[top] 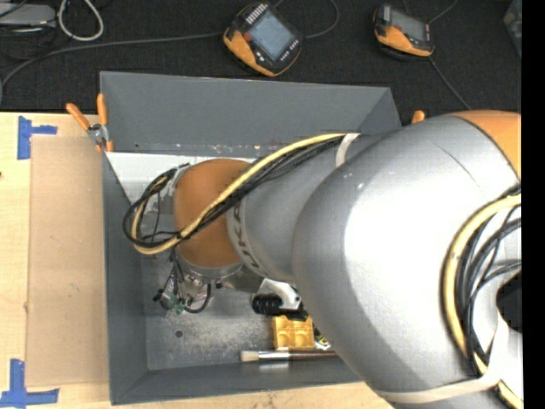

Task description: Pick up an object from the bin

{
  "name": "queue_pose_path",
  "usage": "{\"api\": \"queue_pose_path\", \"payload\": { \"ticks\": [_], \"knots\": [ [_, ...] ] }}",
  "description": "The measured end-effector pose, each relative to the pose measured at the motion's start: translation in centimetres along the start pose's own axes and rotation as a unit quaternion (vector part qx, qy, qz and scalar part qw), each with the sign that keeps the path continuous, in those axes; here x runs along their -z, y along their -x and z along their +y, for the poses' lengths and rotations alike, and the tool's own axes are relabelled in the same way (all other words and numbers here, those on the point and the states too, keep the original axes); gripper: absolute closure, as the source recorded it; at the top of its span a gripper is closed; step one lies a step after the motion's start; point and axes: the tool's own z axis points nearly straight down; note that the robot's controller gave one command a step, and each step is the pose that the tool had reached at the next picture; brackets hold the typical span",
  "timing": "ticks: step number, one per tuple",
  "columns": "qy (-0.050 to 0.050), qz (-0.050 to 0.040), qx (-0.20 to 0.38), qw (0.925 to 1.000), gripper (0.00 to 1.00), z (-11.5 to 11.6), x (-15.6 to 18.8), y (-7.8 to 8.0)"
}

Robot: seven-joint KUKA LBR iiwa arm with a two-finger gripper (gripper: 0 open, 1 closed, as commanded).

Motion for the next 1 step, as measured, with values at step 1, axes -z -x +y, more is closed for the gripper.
{"api": "queue_pose_path", "payload": {
  "ticks": [1],
  "knots": [
    [0.000, -0.0001, 0.000, 1.0000, 1.00, -0.01, 0.00, 0.02]
  ]
}}
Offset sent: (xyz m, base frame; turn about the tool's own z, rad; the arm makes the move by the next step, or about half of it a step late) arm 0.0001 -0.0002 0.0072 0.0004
